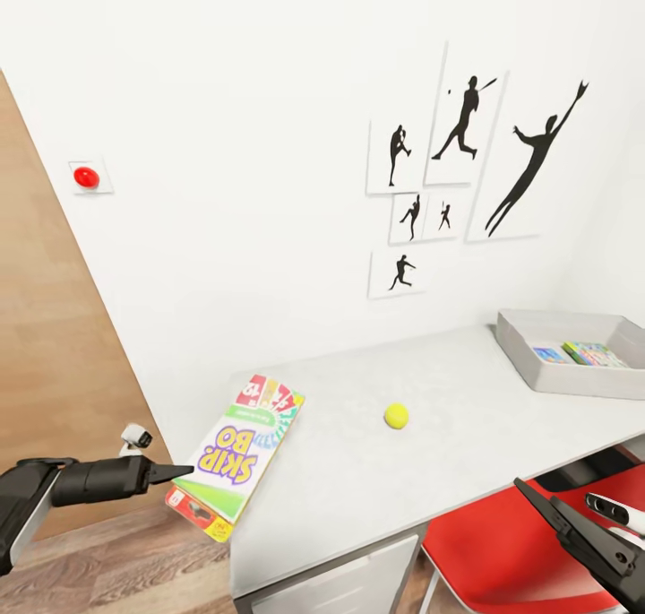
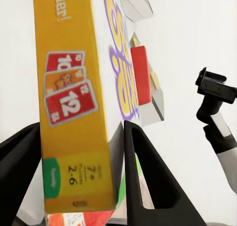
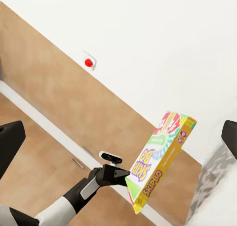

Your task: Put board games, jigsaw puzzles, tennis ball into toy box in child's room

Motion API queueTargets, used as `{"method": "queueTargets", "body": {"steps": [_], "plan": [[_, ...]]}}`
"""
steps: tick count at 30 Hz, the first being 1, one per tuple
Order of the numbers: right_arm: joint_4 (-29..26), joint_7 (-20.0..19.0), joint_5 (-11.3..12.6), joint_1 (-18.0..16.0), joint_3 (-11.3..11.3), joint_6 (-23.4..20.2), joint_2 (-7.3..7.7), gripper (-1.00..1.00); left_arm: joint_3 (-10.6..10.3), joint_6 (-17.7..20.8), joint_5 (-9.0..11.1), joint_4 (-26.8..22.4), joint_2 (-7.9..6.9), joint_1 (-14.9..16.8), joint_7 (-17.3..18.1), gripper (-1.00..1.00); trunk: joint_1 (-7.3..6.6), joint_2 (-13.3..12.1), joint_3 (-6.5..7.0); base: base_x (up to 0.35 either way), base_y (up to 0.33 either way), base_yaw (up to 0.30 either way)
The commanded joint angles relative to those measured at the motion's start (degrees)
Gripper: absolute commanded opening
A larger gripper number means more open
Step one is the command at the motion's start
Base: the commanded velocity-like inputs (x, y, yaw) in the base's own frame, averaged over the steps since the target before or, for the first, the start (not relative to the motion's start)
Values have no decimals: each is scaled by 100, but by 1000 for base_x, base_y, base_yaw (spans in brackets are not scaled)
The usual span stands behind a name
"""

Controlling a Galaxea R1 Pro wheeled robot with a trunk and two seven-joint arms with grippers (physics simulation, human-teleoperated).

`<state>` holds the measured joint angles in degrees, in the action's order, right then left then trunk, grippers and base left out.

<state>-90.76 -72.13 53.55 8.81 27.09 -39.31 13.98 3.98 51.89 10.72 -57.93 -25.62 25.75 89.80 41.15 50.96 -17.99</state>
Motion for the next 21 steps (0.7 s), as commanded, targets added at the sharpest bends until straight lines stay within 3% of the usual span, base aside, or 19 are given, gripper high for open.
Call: {"method": "queueTargets", "body": {"steps": [1,21], "plan": [[-5,6,33,0,-2,-36,1,100,-6,67,-1,-33,-12,2,20,-100,-22,-37,12,0,0,0],[-4,-2,33,-1,-2,-14,-1,100,-10,96,34,-261,-186,1,20,-100,-461,-839,421,-46,0,0]]}}
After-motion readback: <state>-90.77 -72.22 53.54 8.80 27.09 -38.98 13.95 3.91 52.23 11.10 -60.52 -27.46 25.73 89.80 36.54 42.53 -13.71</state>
